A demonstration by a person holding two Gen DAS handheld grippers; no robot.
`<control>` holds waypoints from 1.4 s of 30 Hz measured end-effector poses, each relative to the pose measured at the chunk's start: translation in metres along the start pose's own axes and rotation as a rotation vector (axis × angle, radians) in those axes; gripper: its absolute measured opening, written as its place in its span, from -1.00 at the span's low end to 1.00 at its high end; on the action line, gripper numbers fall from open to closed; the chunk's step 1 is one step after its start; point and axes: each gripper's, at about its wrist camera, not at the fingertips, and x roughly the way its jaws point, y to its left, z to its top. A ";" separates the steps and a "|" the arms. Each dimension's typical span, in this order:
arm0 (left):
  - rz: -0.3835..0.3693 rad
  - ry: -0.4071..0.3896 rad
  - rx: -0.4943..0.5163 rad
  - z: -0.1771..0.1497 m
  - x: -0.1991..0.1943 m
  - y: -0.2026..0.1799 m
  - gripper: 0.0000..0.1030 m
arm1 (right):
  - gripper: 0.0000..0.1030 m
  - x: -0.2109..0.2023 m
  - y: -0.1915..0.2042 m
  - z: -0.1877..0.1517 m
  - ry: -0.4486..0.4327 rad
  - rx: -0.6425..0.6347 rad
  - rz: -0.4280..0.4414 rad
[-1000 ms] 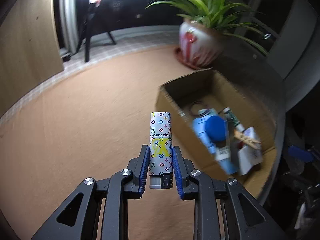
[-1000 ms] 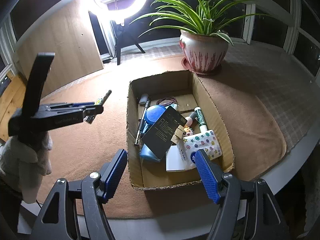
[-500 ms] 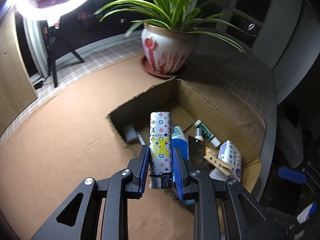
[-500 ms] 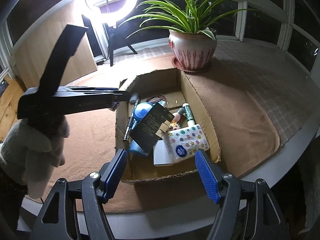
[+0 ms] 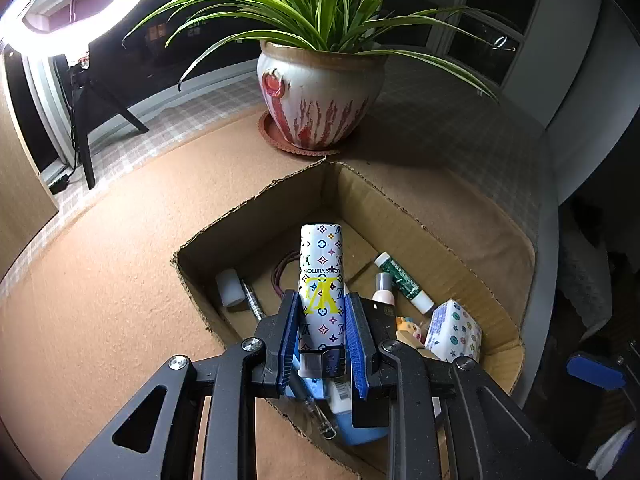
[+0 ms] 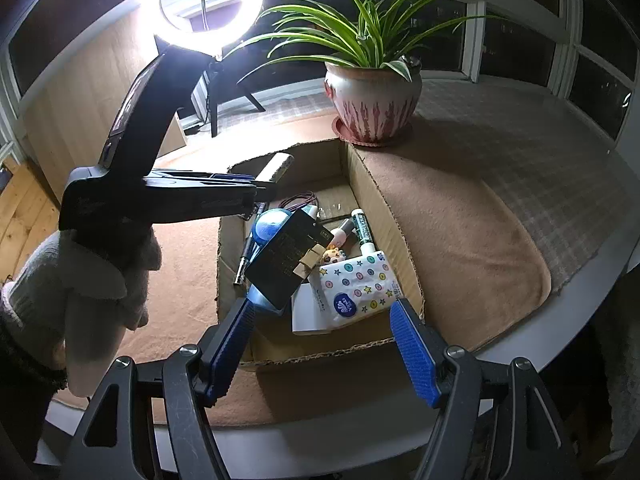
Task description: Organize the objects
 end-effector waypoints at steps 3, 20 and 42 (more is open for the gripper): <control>0.001 0.003 -0.001 0.002 0.002 0.001 -0.51 | 0.30 0.000 0.000 0.000 0.003 0.001 0.002; 0.017 -0.002 -0.026 -0.001 -0.004 0.009 0.72 | 0.30 0.001 0.008 -0.001 0.010 -0.007 0.008; 0.145 -0.050 -0.222 -0.079 -0.108 0.109 0.72 | 0.40 0.008 0.100 0.014 0.009 -0.124 0.063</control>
